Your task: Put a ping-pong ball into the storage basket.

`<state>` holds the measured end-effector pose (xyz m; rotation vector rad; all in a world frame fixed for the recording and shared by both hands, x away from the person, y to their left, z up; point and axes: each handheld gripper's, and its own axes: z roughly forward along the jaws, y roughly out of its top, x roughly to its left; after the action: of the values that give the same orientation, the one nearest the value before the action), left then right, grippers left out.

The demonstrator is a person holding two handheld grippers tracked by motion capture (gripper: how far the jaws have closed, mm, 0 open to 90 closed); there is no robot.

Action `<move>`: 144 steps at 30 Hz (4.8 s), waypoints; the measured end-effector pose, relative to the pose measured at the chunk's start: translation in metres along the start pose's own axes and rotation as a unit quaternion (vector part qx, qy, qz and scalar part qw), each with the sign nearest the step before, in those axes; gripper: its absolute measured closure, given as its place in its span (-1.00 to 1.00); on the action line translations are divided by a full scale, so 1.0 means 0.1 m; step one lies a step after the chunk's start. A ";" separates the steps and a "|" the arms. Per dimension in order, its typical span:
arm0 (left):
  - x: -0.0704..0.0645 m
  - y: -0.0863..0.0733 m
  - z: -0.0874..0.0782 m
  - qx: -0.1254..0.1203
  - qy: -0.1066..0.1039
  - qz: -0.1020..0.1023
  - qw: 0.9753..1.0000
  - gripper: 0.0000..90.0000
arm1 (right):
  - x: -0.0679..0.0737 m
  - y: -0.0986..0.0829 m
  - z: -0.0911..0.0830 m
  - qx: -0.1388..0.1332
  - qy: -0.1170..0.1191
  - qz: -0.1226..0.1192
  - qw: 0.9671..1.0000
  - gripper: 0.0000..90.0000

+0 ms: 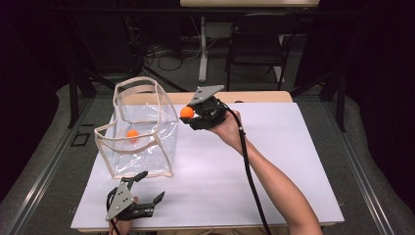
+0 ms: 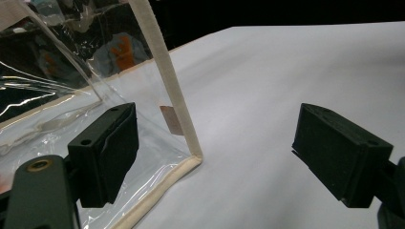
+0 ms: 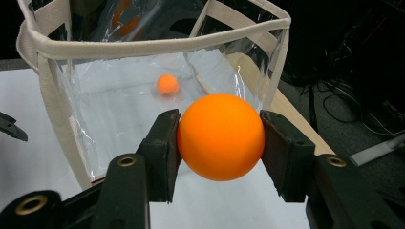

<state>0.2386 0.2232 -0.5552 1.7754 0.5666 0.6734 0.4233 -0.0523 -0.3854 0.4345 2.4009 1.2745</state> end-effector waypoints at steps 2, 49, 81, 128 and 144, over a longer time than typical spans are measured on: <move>0.00 0.00 0.00 0.000 0.000 0.000 1.000 -0.65 | 0.00 0.01 0.00 -0.002 0.000 0.000 1.000 0.13; 0.00 0.00 0.00 -0.002 0.000 -0.001 1.000 -0.65 | 0.00 0.25 0.08 -0.015 0.002 -0.004 1.000 0.13; 0.00 0.00 -0.01 -0.002 0.001 -0.001 1.000 -0.65 | 0.02 0.37 0.10 -0.025 -0.002 -0.009 1.000 0.13; 0.00 0.00 -0.01 -0.002 0.001 -0.003 1.000 -0.65 | 0.12 0.56 0.20 -0.042 -0.001 -0.027 0.999 0.13; 0.00 0.00 -0.01 -0.002 0.001 -0.002 1.000 -0.65 | 0.19 0.64 0.24 -0.050 0.001 -0.033 0.998 0.13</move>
<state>0.2381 0.2242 -0.5550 1.7693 0.5688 0.6724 0.4241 0.0079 -0.3473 0.3223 2.3206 1.3588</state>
